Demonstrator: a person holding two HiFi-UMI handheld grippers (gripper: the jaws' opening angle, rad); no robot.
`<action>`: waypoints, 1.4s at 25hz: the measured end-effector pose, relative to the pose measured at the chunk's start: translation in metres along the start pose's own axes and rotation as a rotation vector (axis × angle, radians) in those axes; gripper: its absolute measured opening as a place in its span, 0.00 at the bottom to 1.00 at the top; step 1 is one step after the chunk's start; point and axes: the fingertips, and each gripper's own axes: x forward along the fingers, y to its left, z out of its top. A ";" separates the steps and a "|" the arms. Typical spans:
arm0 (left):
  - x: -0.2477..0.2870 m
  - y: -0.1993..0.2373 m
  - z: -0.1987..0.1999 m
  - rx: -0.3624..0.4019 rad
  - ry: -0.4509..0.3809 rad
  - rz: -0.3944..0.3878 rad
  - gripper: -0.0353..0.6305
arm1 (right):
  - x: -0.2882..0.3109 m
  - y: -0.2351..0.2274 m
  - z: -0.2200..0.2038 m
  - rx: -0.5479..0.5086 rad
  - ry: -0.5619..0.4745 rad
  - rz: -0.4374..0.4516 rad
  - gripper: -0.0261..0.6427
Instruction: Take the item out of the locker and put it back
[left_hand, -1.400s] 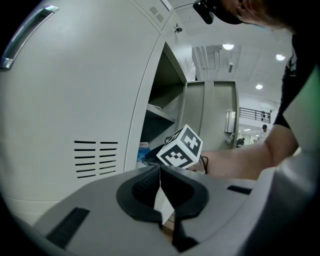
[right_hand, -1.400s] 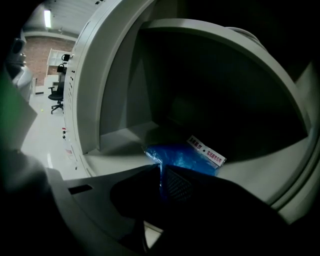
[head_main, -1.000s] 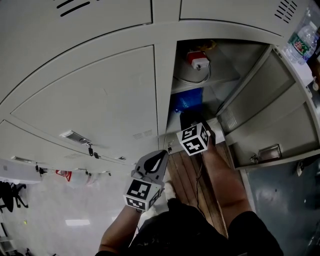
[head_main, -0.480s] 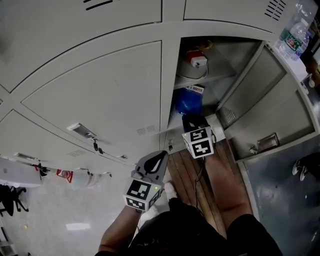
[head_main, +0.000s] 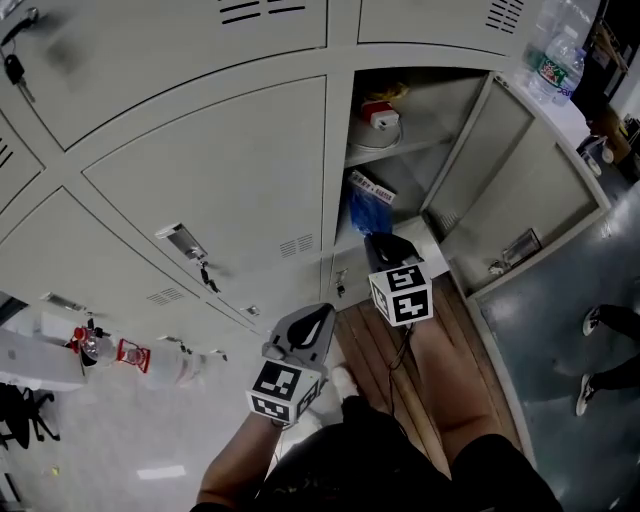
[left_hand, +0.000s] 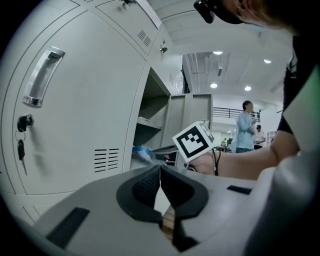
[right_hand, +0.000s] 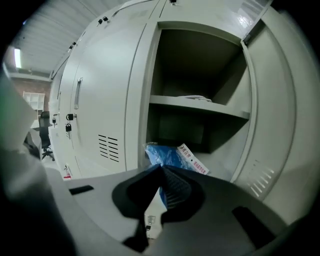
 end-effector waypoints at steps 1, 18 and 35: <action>-0.004 -0.002 0.001 0.007 -0.009 -0.004 0.06 | -0.007 0.003 0.002 0.014 -0.009 -0.002 0.06; -0.084 -0.051 -0.005 0.074 -0.039 -0.106 0.06 | -0.134 0.068 0.010 0.118 -0.123 -0.054 0.06; -0.100 -0.091 -0.006 0.052 -0.059 -0.087 0.06 | -0.225 0.094 -0.004 0.111 -0.148 -0.025 0.05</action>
